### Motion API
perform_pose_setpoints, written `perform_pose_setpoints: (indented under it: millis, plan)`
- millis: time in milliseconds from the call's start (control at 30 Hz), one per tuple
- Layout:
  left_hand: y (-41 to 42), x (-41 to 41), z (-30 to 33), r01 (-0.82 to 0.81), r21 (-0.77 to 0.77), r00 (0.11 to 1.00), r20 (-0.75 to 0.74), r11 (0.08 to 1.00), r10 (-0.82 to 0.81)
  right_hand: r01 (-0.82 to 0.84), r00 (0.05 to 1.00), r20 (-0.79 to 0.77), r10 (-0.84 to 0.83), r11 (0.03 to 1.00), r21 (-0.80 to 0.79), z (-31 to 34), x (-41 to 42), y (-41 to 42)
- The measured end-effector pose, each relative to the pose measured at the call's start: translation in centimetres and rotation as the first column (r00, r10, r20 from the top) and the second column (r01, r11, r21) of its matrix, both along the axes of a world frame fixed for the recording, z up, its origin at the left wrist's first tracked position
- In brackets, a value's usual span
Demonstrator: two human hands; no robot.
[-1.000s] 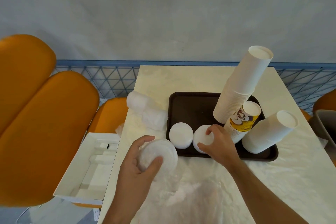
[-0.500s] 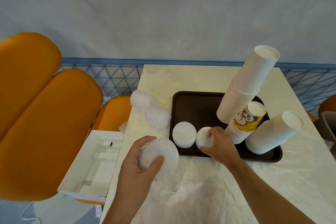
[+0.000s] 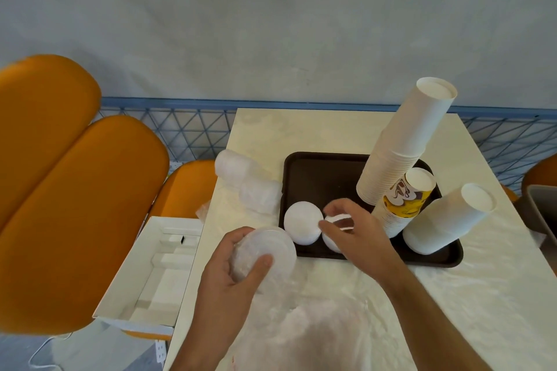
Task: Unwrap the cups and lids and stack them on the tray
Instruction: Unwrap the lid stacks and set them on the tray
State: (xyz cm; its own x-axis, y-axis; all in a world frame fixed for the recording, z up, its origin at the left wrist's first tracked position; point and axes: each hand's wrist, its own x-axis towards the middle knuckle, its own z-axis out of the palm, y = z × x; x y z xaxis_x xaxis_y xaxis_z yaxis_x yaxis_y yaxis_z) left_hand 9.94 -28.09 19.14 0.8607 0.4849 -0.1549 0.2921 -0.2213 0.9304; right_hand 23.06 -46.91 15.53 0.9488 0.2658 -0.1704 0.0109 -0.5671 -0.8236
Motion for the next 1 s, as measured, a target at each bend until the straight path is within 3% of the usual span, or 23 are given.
perform_pose_setpoints:
  millis: [67,133,233,433,633,867,1000]
  plan:
    - [-0.3,0.2,0.0,0.010,0.012,1.000,-0.015,1.000,-0.010,-0.071,0.977,-0.174,0.124,0.956,0.283,3.1,-1.6,0.9]
    - [-0.6,0.3,0.2,0.019,-0.003,1.000,-0.020,1.000,-0.019,-0.158,0.951,-0.191,0.243,0.913,0.376,4.8,-2.9,1.4]
    - [-1.0,0.2,0.5,0.044,-0.044,0.999,-0.015,0.998,-0.044,-0.233,0.946,-0.138,0.293,0.912,0.337,5.3,-3.7,1.3]
    - [-1.7,0.1,0.9,0.066,-0.101,0.998,-0.016,0.993,-0.068,-0.269,0.923,-0.184,0.338,0.908,0.322,5.3,-3.8,0.2]
    - [-1.5,-0.2,1.0,0.046,-0.214,0.999,0.009,0.976,-0.045,0.016,0.960,-0.259,0.106,0.903,0.429,5.0,-4.0,-0.1]
    - [-1.3,-0.3,1.0,0.047,-0.118,0.999,0.006,0.992,-0.047,-0.025,0.958,-0.256,0.132,0.924,0.382,5.3,-3.9,-0.2]
    - [-1.1,-0.5,1.2,0.116,-0.077,0.993,0.013,0.990,-0.115,-0.049,0.953,-0.249,0.174,0.897,0.439,5.7,-3.8,-0.5]
